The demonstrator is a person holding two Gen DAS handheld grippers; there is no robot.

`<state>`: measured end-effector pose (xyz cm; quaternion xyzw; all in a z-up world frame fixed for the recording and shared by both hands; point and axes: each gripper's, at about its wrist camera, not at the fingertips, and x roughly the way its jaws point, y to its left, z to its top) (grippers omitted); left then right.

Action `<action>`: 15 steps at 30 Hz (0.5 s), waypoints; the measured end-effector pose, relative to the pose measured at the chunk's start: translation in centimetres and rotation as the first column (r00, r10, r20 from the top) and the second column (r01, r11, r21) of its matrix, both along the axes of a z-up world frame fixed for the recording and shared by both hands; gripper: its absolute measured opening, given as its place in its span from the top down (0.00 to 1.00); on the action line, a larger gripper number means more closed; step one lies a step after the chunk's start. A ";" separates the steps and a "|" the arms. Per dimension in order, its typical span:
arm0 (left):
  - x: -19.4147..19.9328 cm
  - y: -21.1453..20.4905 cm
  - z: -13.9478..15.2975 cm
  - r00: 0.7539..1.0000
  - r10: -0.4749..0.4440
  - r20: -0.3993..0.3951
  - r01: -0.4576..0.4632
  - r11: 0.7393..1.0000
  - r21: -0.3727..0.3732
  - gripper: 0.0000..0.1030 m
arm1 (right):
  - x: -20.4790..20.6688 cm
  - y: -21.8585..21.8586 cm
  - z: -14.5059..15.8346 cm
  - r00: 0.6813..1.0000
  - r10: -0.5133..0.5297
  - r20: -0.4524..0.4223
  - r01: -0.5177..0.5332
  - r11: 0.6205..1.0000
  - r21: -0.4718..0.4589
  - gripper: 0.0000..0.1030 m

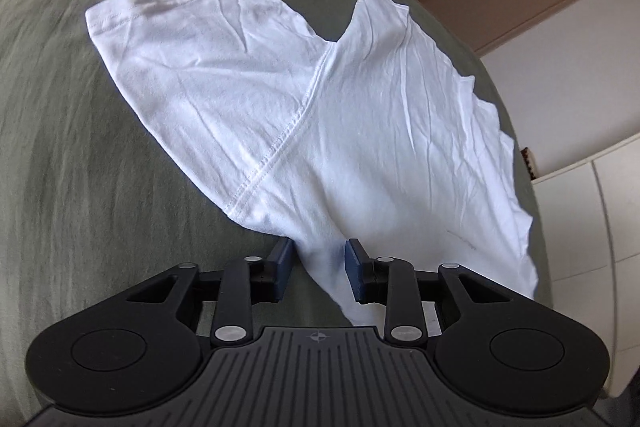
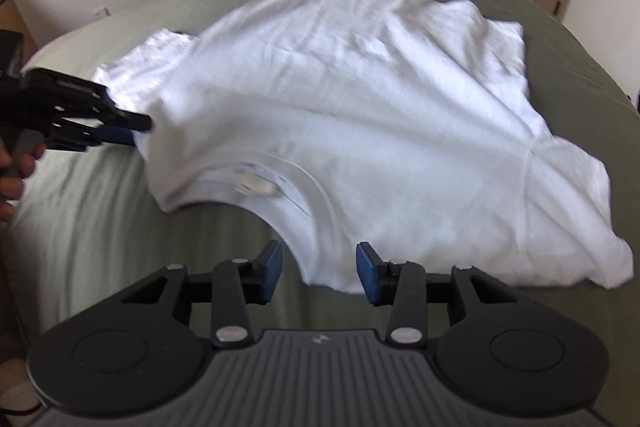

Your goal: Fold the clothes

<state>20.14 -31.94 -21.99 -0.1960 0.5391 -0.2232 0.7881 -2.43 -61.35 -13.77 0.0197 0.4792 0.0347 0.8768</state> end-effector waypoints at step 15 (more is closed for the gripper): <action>-1.9 0.8 2.6 0.988 -0.136 0.075 0.129 0.988 0.090 0.92 | 1.6 4.4 1.2 0.990 0.131 0.044 -0.131 0.991 0.006 0.58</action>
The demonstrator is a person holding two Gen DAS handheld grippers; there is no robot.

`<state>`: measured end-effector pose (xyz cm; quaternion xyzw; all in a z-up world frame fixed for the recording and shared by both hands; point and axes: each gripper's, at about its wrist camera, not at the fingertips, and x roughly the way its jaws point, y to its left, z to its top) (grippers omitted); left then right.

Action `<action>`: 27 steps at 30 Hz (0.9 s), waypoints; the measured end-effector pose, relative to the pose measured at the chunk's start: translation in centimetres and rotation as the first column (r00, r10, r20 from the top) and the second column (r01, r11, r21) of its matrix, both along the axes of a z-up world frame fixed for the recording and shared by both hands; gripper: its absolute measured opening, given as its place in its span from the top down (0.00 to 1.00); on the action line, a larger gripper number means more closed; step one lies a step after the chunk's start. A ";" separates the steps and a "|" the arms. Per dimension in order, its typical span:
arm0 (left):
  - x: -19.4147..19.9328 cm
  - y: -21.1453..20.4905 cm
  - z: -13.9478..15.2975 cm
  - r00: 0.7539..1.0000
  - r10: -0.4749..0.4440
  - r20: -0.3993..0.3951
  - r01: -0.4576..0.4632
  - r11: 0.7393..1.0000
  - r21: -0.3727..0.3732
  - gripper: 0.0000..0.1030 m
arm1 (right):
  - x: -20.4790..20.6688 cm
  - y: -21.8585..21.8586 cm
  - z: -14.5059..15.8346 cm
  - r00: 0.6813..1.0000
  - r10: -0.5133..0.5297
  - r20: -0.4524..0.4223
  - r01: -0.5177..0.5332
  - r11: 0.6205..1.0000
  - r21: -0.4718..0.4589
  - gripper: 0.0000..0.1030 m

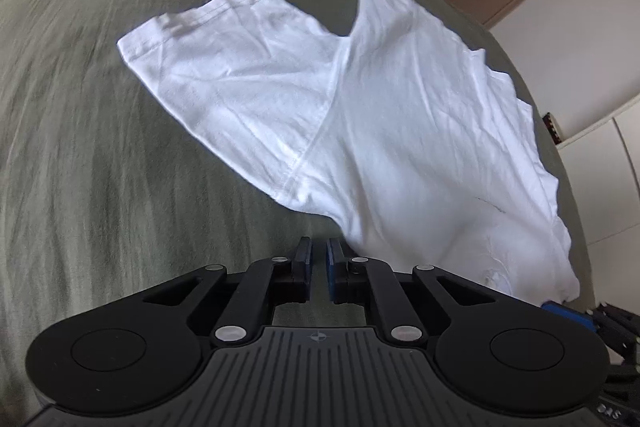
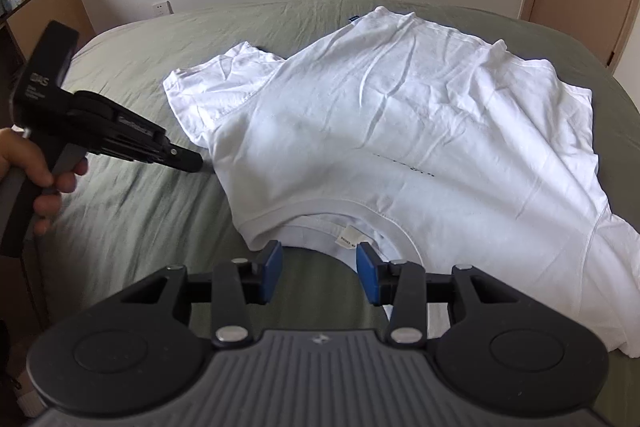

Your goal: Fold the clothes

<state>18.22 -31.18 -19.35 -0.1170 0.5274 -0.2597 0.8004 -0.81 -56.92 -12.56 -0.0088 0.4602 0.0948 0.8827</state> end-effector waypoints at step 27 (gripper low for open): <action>6.7 -7.4 6.3 0.911 -0.359 0.202 0.284 0.903 0.324 0.59 | 3.5 -12.0 2.8 0.943 -0.332 0.029 0.332 0.943 -0.004 0.46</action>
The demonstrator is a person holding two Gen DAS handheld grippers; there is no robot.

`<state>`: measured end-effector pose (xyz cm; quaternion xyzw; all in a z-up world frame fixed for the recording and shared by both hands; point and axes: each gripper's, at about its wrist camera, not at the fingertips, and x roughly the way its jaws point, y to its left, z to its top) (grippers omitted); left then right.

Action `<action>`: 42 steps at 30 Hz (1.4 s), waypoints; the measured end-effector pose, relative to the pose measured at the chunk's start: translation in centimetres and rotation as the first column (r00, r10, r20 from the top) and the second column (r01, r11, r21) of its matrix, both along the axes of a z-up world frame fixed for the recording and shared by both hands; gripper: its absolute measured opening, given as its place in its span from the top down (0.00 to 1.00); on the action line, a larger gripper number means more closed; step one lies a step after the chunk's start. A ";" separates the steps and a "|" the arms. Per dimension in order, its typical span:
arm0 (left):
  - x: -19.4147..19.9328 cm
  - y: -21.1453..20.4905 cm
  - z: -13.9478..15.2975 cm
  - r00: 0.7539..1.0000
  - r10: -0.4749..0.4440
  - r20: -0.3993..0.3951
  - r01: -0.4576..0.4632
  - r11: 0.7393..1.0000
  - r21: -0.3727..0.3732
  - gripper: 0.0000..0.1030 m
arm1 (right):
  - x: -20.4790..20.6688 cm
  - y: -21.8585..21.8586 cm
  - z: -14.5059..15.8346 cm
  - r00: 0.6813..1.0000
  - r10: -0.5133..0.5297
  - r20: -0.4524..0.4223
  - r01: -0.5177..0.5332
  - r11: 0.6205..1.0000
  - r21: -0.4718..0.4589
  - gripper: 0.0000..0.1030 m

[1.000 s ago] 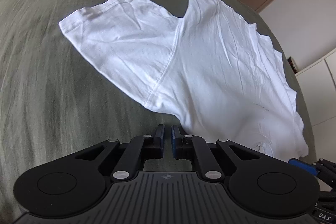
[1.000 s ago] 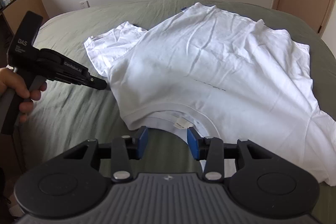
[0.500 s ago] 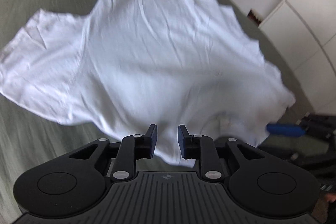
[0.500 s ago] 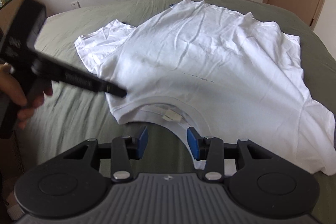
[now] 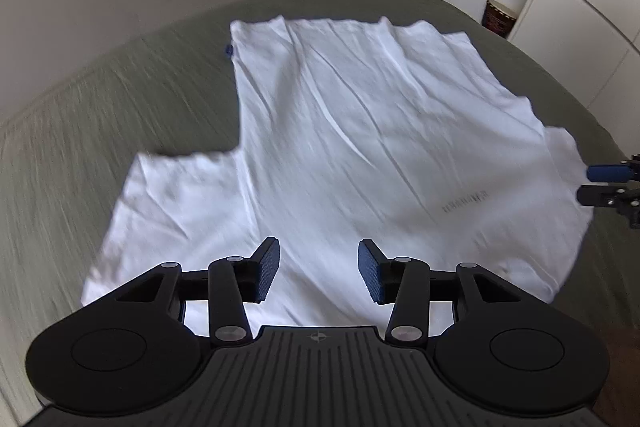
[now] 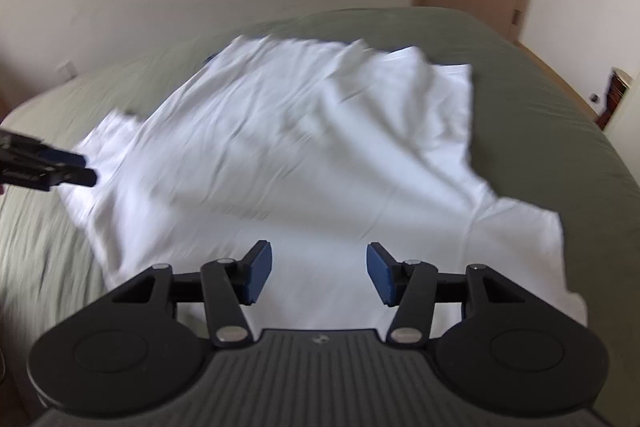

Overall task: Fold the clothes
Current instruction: 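Grasp the shirt edge with both grippers and fold it over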

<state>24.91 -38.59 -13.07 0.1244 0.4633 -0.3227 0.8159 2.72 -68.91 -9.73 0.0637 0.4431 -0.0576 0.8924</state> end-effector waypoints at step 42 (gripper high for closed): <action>29.2 -13.4 -8.0 0.971 0.131 -0.199 -0.158 0.979 -0.126 0.50 | 27.3 -26.2 -8.4 0.965 -0.216 -0.148 0.248 0.933 0.260 0.62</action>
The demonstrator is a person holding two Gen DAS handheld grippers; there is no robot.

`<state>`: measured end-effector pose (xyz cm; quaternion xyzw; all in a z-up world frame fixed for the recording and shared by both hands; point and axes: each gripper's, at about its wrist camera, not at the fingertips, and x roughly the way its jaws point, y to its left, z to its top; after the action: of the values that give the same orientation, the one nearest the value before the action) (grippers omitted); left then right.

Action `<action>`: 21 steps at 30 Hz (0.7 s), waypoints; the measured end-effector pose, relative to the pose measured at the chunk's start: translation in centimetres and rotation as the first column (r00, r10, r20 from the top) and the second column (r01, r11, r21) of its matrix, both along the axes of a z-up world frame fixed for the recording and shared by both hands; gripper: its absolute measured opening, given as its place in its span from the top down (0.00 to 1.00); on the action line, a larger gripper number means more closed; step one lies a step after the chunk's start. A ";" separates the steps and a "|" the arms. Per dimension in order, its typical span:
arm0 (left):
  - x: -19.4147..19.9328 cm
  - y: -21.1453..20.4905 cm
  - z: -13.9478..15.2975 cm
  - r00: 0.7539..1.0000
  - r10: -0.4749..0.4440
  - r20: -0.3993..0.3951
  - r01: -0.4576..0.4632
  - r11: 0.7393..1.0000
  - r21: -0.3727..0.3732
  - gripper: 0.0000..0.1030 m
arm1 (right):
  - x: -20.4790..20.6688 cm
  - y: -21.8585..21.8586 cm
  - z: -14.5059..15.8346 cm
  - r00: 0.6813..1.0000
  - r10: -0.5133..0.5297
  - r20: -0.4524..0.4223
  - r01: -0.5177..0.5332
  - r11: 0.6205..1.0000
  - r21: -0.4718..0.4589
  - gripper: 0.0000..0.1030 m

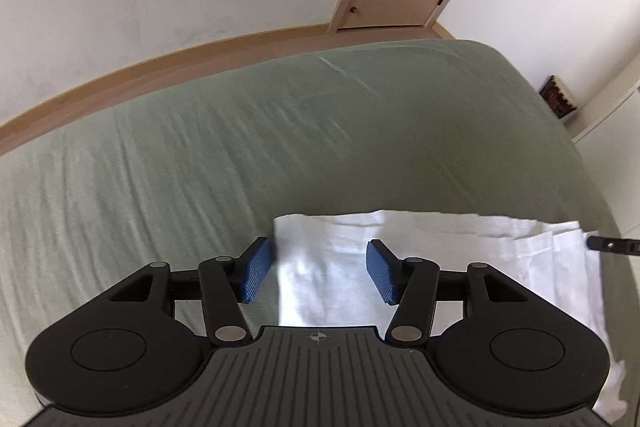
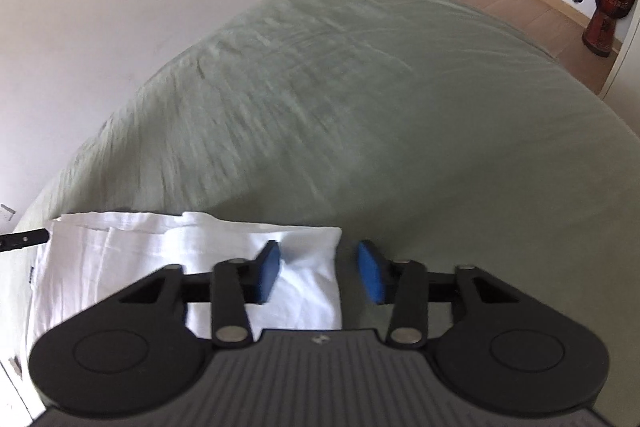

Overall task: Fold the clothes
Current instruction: 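Grasp the shirt edge with both grippers and fold it over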

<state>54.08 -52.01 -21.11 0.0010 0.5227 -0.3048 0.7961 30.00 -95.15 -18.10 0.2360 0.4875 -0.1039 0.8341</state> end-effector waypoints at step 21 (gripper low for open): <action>0.4 -0.7 2.1 0.991 0.035 0.132 -0.037 0.999 0.015 0.93 | 2.0 -1.0 3.0 0.999 0.002 0.042 0.001 0.998 -0.059 0.97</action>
<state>54.44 -52.68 -19.04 0.0187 0.4715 -0.2852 0.8343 32.04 -96.12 -15.09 0.2131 0.4664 -0.1131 0.8510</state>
